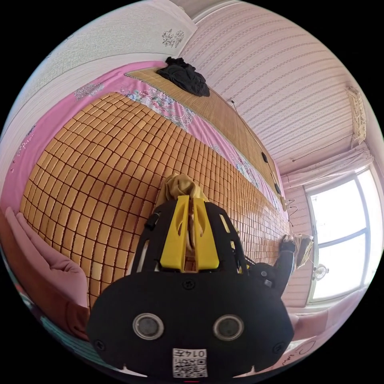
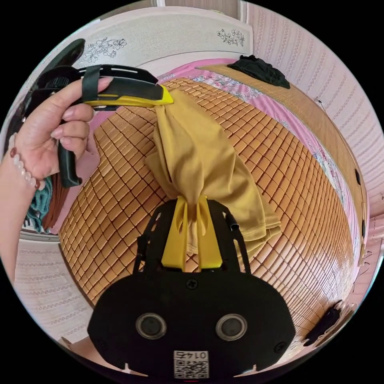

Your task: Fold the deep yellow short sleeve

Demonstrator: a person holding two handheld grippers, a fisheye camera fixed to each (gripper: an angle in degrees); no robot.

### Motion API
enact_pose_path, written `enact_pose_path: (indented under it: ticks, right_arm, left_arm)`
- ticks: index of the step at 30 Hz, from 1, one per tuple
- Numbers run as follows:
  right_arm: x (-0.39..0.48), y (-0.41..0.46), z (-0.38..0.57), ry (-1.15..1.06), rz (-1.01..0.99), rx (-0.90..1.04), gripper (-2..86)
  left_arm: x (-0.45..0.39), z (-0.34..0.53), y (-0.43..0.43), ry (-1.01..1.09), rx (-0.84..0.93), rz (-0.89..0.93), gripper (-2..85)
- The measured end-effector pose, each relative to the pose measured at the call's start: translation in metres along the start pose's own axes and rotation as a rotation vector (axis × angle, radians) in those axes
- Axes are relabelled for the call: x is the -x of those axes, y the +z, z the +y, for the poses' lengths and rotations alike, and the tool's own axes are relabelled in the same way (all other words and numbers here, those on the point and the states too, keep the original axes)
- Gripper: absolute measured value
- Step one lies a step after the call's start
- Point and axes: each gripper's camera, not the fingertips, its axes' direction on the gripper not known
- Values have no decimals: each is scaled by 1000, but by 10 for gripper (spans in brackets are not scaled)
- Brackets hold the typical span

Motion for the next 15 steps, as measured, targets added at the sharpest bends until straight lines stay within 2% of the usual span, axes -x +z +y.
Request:
enact_pose_path:
  ticks: [6,8,10,13,15]
  right_arm:
    - [-52,-70,-8,-160,-48,-8,26]
    - [-61,-91,-18,-289,-16,33,31]
    - [-60,-97,-21,-389,-26,88,41]
    - [-53,-71,-13,-442,-199,189,80]
    - [-47,-47,-2,-447,-169,297,108]
  left_arm:
    - [-10,-12,-5,24,-10,107,-8]
    - [-20,-12,-5,58,-14,109,-7]
    - [-23,-4,-8,83,-18,90,-5]
    - [1,21,6,15,32,-31,4]
    - [25,42,32,-58,152,-141,31]
